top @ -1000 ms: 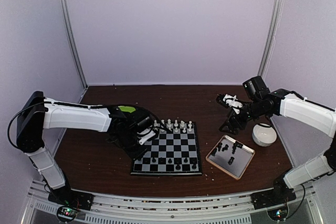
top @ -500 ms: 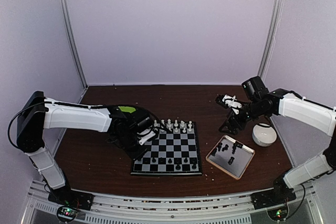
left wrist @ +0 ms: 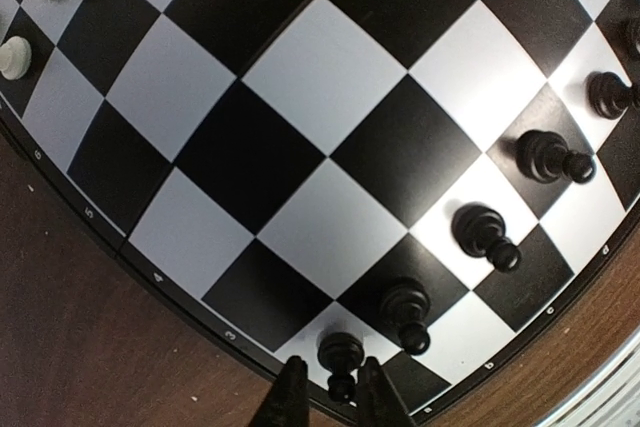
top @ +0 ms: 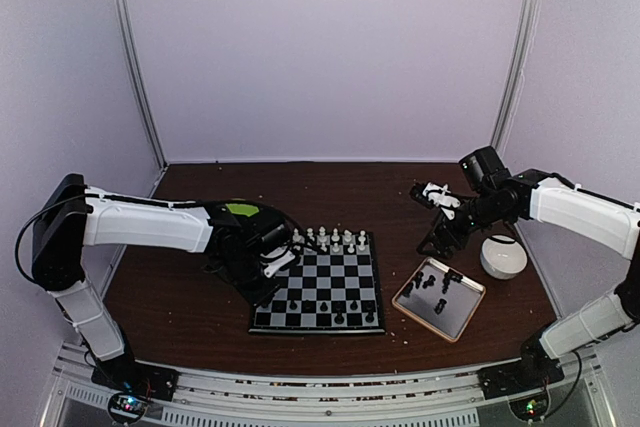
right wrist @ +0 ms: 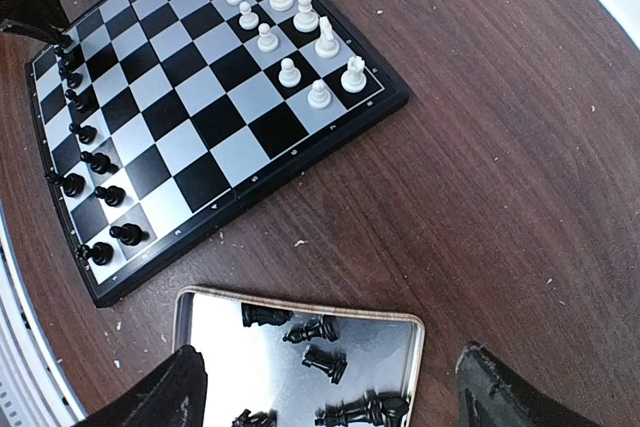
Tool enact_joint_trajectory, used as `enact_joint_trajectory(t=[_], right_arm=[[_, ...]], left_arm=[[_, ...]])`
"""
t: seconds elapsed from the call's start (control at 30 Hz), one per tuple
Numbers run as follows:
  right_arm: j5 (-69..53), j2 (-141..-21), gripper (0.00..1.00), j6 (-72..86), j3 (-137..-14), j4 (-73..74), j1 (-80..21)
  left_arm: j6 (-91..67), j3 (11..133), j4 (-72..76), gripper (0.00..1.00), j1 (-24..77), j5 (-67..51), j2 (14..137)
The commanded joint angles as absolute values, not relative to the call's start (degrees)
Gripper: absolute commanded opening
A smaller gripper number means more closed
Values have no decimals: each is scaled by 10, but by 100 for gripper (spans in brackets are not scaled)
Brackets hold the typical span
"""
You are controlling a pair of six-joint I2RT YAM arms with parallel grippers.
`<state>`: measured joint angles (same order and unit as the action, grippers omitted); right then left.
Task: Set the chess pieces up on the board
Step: Place the pawn at h7, then pick up the knight from the storage box.
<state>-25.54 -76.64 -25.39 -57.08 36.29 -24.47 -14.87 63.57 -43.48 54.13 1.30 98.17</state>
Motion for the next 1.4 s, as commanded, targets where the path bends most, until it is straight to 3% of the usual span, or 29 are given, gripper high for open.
enact_joint_trajectory(t=[0.0,0.2,0.5,0.87,1.1,1.37], right_arm=[[-256,-769,86,-259,-589,367,-248],[-256,-768,86,-259,-589,367,-248],[-239,-763,85,-300,-610,429,-232],[-180,-717,62,-567,-541,559,-221],[-131,-723,58,-741,-488,547,-234],[-96,-783,55,-780,-493,519,-281]], left_arm=[[-147,637,-433,21,538,18,981],[-147,656,-453,28,538,29,957],[-140,774,-495,29,538,89,934],[-163,842,-297,30,549,22,975],[-169,857,-264,30,570,-3,1004],[-206,835,-249,32,570,-3,1005]])
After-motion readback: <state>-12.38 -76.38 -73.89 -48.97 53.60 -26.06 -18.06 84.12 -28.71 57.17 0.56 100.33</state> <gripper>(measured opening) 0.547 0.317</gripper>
